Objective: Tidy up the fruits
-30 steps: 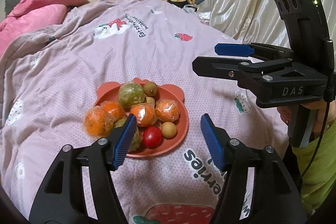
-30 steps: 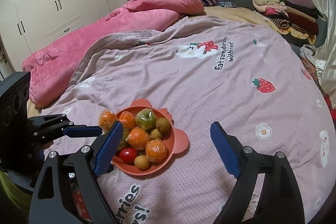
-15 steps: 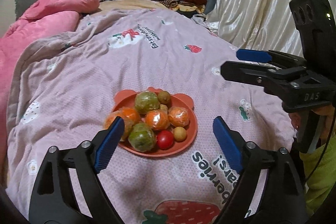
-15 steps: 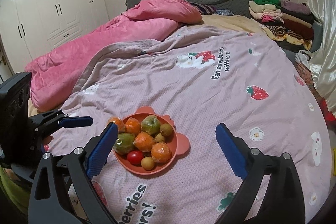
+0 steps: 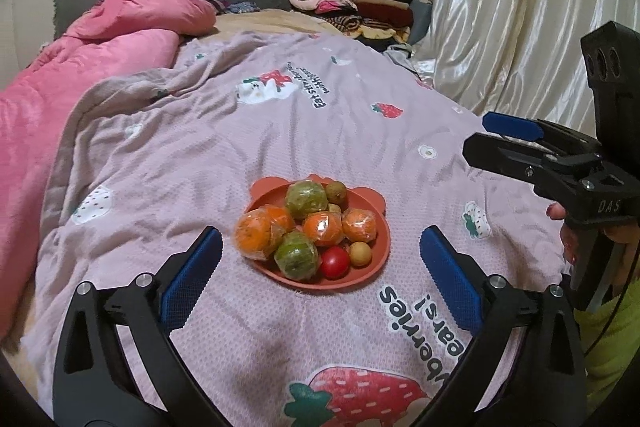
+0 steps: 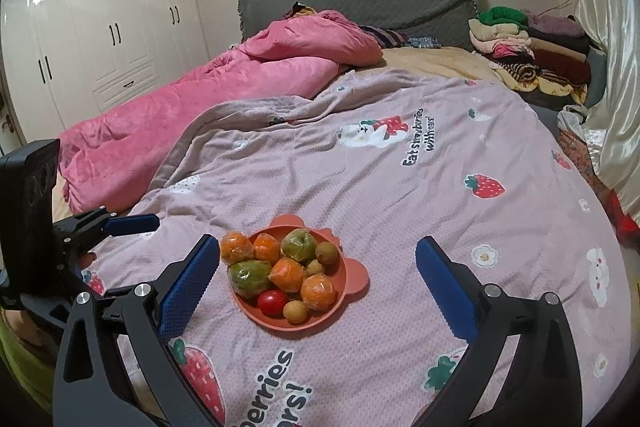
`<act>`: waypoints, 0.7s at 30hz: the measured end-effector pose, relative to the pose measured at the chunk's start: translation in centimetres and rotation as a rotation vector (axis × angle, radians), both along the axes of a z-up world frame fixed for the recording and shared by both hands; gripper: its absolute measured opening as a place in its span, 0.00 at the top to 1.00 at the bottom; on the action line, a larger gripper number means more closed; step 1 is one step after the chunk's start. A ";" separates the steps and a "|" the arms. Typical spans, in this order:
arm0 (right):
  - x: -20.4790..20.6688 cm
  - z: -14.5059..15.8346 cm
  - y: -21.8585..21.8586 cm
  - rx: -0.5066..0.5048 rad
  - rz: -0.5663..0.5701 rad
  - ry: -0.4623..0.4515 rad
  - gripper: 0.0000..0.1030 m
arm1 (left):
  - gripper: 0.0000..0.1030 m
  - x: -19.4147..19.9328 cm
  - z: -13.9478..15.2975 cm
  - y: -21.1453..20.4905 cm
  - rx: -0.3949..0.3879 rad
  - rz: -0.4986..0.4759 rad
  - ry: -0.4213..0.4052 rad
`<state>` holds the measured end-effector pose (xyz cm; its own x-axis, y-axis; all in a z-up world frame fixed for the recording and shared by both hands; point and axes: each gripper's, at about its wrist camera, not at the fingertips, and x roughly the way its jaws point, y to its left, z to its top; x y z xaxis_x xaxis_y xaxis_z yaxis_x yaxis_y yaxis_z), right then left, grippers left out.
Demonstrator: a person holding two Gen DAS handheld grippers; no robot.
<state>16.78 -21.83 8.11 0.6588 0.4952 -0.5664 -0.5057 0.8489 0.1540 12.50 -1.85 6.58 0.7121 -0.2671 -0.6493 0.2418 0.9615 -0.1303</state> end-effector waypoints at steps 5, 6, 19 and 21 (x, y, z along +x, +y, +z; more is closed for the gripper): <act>-1.0 0.1 0.1 -0.014 -0.007 -0.016 0.05 | 0.10 -0.6 0.5 0.1 0.005 0.015 -0.019; -1.2 0.1 0.1 -0.014 -0.010 -0.017 0.05 | 0.10 -0.7 0.5 0.2 0.006 0.019 -0.021; -4.4 0.0 1.1 -0.015 0.006 -0.040 0.05 | 0.09 -3.5 -0.2 3.6 -0.035 0.139 0.002; -4.9 0.0 1.1 -0.015 0.006 -0.047 0.05 | 0.09 -4.1 -0.3 4.0 -0.037 0.152 0.005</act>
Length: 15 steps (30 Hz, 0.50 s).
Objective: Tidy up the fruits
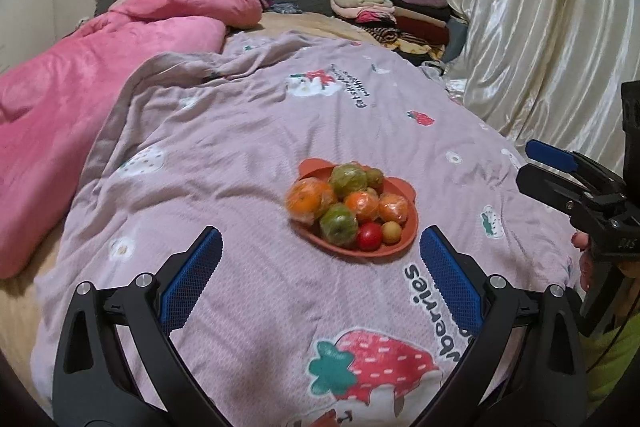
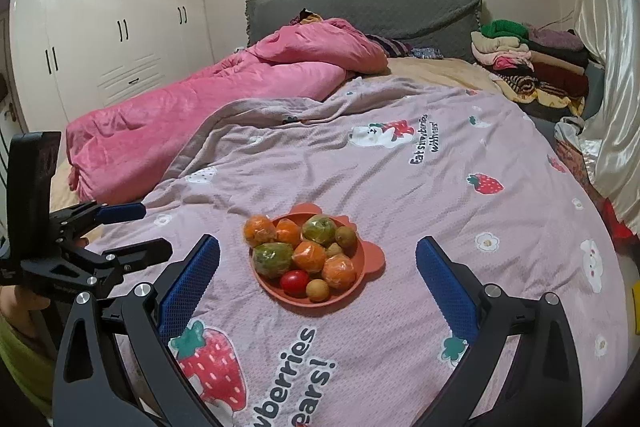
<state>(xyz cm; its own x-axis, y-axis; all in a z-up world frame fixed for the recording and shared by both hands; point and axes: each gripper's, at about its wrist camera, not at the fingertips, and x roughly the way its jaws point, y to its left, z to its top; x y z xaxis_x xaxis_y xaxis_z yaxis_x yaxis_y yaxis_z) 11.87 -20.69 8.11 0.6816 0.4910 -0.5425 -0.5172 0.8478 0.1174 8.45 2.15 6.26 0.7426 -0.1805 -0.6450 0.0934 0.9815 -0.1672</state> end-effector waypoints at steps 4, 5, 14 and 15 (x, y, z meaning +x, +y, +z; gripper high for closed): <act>-0.8 -0.3 0.0 0.002 -0.009 -0.013 0.05 | 0.09 -0.9 -0.3 0.1 0.007 0.023 0.008; -1.0 -0.4 0.0 0.003 -0.012 -0.015 0.05 | 0.09 -1.1 -0.4 0.1 0.008 0.025 0.013; -2.3 -2.2 -1.1 0.000 -0.037 0.001 0.05 | 0.09 -2.9 -1.3 0.1 -0.002 0.067 0.008; -2.4 -2.4 -1.2 -0.004 -0.040 0.002 0.05 | 0.09 -3.1 -1.6 0.0 -0.002 0.065 0.013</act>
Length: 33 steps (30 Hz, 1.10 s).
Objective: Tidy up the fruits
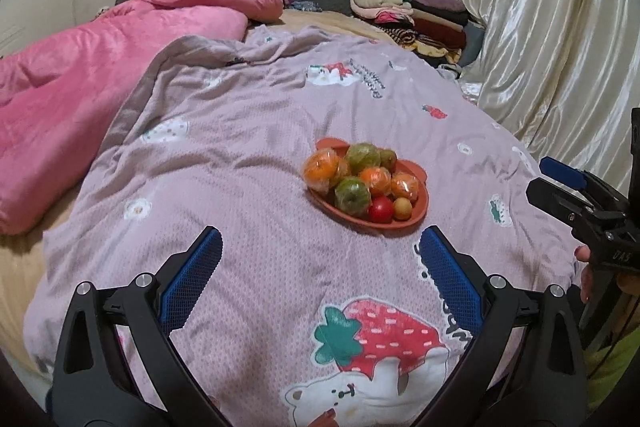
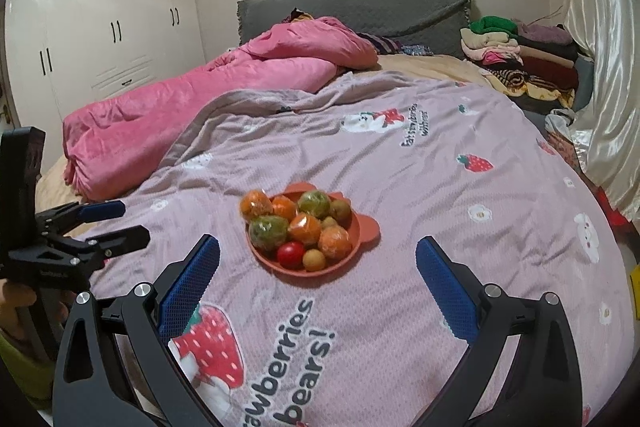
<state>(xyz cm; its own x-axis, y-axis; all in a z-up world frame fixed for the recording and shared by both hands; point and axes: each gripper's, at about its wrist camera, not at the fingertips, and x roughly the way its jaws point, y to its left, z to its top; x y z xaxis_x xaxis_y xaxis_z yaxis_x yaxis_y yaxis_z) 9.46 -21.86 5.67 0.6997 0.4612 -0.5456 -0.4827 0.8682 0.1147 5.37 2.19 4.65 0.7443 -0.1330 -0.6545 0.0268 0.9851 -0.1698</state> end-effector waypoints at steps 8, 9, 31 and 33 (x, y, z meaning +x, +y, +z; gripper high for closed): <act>-0.9 -2.4 -0.9 -0.008 -0.014 0.022 0.05 | 0.09 -0.5 -1.6 -1.1 0.001 -0.018 0.015; -1.0 -2.7 -0.9 -0.004 -0.014 0.029 0.05 | 0.09 -0.6 -1.7 -1.2 0.001 -0.023 0.011; -1.1 -7.2 0.0 -0.072 -0.054 0.113 0.05 | 0.09 0.0 -5.8 -1.8 -0.031 -0.038 0.082; -1.1 -7.3 0.1 -0.072 -0.057 0.115 0.05 | 0.09 -0.1 -5.8 -1.8 -0.029 -0.037 0.080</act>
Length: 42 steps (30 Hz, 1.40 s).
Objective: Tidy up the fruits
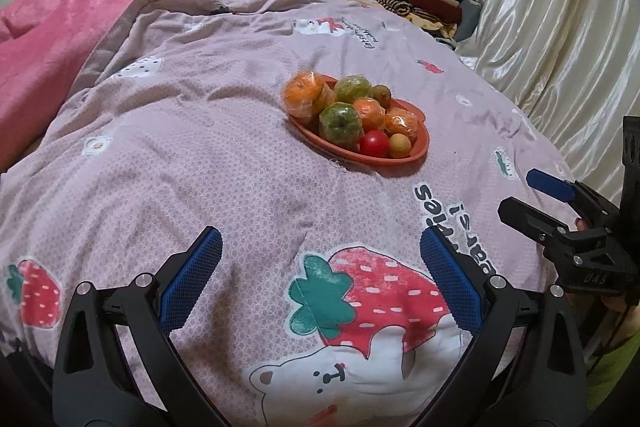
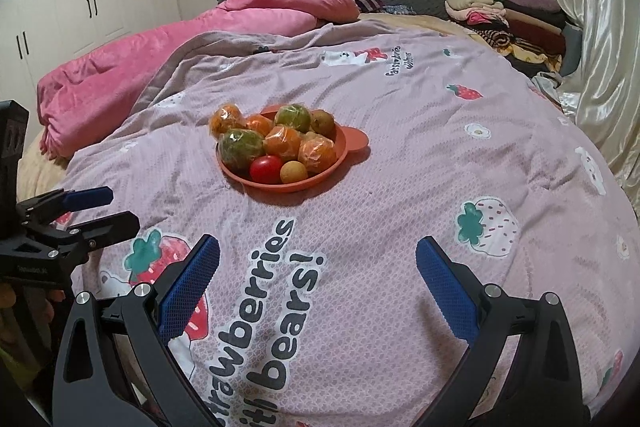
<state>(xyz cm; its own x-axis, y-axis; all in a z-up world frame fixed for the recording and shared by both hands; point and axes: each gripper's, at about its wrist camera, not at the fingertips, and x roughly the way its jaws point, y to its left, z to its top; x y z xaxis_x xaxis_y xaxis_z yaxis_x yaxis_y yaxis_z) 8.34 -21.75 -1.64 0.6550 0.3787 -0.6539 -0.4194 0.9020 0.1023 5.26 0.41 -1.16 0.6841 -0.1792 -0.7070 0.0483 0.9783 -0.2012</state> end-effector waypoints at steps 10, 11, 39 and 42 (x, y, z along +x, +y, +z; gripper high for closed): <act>0.2 -0.5 0.3 -0.009 -0.005 0.011 0.05 | 0.09 0.0 0.0 0.1 0.016 0.009 0.006; 0.1 -0.5 0.3 -0.008 -0.007 0.012 0.05 | 0.09 0.0 0.0 0.1 0.019 0.011 0.007; -0.1 -0.7 0.2 -0.012 -0.019 0.021 0.05 | 0.09 -0.2 0.0 -0.1 0.050 0.009 0.017; -0.2 -0.7 0.2 -0.012 -0.020 0.020 0.05 | 0.09 -0.1 0.0 -0.1 0.050 0.006 0.020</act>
<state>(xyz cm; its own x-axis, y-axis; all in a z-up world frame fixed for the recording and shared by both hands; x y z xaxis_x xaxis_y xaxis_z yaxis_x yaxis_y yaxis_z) 8.18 -21.56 -2.33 0.6494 0.3577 -0.6710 -0.3990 0.9115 0.0998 5.14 0.28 -1.12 0.6707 -0.1396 -0.7285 0.0391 0.9874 -0.1532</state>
